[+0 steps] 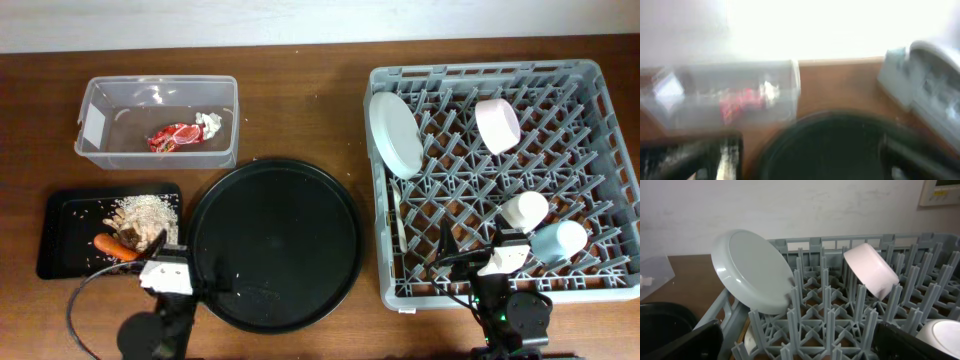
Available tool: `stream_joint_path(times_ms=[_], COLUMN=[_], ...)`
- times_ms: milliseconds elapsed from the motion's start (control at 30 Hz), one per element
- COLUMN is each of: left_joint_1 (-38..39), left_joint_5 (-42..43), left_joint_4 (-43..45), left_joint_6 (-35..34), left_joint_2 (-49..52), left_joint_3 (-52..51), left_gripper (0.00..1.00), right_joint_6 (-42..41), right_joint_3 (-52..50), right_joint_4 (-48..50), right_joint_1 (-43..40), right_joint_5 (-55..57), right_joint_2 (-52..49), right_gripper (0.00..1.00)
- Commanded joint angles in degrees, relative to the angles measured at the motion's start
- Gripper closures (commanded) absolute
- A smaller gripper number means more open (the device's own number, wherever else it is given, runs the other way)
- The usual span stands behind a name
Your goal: Sort waste into correct bins and load items into the dishwasher rack
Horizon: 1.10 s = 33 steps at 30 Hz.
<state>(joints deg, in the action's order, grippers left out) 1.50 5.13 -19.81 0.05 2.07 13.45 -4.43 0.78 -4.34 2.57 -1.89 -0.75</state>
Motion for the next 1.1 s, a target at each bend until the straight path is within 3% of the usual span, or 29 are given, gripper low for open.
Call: stream_joint_path(times_ms=[0, 33, 1067], left_joint_1=[0.22, 0.24, 0.26], left_joint_5=[-1.9, -2.89, -3.45], left_joint_4=[13.38, 17.77, 15.23], left_joint_6=[0.66, 0.66, 0.68], left_joint_2=[-1.79, -1.79, -1.77], left_joint_3=[-9.2, -11.65, -12.94], left_gripper=[0.01, 0.01, 0.01], right_joint_6=[-0.07, -0.07, -0.07], right_joint_3=[-0.46, -0.46, -0.46], right_joint_4=[-0.13, -0.13, -0.13], right_joint_1=[0.37, 0.37, 0.37], right_joint_5=[0.66, 0.66, 0.66], right_joint_2=[0.55, 0.55, 0.55], right_gripper=[0.01, 0.01, 0.01])
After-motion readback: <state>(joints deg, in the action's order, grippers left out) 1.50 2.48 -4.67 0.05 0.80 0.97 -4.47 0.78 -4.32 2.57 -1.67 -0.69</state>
